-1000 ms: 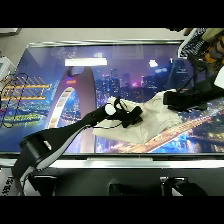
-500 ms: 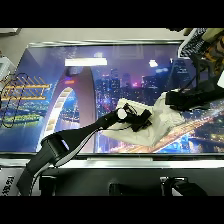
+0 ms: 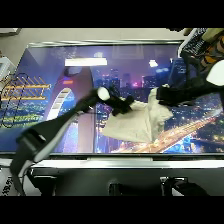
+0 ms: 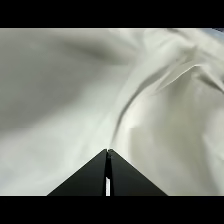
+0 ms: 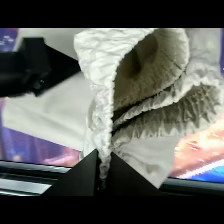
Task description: Fold the clothes and pants, and hang the long-sleeved shirts on hangers.
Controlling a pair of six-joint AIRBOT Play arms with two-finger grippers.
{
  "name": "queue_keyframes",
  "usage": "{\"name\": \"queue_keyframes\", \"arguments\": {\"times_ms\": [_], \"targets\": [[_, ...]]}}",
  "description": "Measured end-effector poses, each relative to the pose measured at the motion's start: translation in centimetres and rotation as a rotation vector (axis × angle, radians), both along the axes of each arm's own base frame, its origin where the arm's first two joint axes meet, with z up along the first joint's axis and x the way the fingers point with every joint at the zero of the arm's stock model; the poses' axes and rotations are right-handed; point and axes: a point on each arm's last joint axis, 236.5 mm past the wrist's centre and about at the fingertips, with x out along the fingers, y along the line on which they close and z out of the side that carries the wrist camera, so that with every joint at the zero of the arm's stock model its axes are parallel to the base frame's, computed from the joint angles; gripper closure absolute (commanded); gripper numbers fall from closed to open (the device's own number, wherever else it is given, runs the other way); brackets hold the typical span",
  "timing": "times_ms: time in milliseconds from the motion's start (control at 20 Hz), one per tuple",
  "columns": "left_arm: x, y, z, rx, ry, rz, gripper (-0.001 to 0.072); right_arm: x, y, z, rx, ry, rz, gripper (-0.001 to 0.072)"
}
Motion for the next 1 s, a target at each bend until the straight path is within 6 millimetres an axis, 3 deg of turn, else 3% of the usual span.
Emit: {"name": "queue_keyframes", "arguments": {"times_ms": [250, 400, 500, 700, 800, 900, 1000], "targets": [[4.5, 13.0, 9.3, 0.117, -0.200, 0.000, 0.0697, 0.7, 6.2, -3.0, 0.071, 0.072, 0.079, 0.0676], [5.2, 20.0, 14.9, 0.152, -0.291, 0.049, 0.0697, 0.8, 9.4, -6.0, 0.043, 0.128, 0.111, 0.0676], [4.7, 23.4, 17.8, 0.168, -0.334, 0.076, 0.0697, 0.8, 11.4, -8.2, 0.031, 0.161, 0.126, 0.0676], [3.2, 27.4, 21.3, 0.197, -0.393, 0.100, 0.0696, 1.7, 14.3, -12.5, 0.026, 0.210, 0.107, 0.0639], [2.6, 28.2, 22.2, 0.204, -0.407, 0.101, 0.0696, 2.3, 15.4, -14.0, 0.040, 0.220, 0.090, 0.0478], [2.2, 28.5, 22.6, 0.208, -0.411, 0.098, 0.0696, 2.8, 16.4, -15.1, 0.066, 0.231, 0.071, 0.0231], [2.1, 28.6, 22.7, 0.211, -0.414, 0.096, 0.0696, 3.0, 17.4, -15.3, 0.105, 0.234, 0.058, 0.0208]]}}
